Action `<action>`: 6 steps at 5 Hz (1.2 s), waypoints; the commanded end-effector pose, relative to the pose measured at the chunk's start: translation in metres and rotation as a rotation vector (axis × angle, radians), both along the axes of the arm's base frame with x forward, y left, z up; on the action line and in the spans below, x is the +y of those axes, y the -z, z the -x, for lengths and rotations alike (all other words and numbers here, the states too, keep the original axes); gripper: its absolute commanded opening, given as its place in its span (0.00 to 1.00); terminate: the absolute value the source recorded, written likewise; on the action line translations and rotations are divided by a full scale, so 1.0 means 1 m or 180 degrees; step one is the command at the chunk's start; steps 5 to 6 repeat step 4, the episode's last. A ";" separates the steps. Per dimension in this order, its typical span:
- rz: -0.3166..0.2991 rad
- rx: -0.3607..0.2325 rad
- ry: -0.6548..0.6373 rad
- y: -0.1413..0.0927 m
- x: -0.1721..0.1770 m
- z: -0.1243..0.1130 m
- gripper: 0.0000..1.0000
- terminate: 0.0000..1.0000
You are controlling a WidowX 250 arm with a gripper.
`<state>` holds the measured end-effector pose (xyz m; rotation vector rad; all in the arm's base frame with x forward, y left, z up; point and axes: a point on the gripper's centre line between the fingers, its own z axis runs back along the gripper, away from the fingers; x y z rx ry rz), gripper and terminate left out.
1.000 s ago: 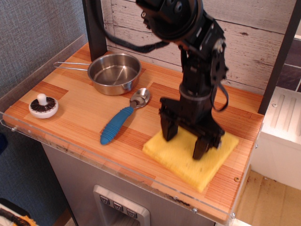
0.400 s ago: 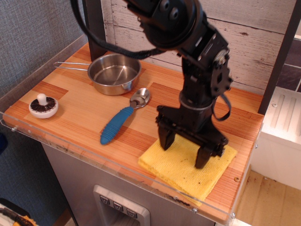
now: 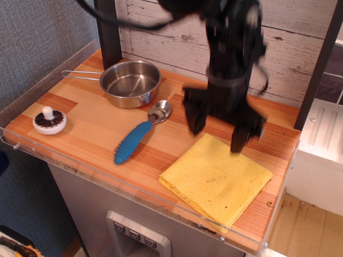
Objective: Move yellow foam to front right table. foam moved to destination
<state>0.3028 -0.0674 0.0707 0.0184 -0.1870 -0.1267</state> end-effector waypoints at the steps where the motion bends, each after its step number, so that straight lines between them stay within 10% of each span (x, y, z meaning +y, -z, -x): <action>1: 0.0084 -0.0139 0.0142 -0.053 0.018 0.008 1.00 0.00; 3: 0.0063 -0.0055 0.0174 -0.050 0.024 0.009 1.00 0.00; 4: 0.0063 -0.0055 0.0174 -0.050 0.024 0.009 1.00 1.00; 6: 0.0063 -0.0055 0.0174 -0.050 0.024 0.009 1.00 1.00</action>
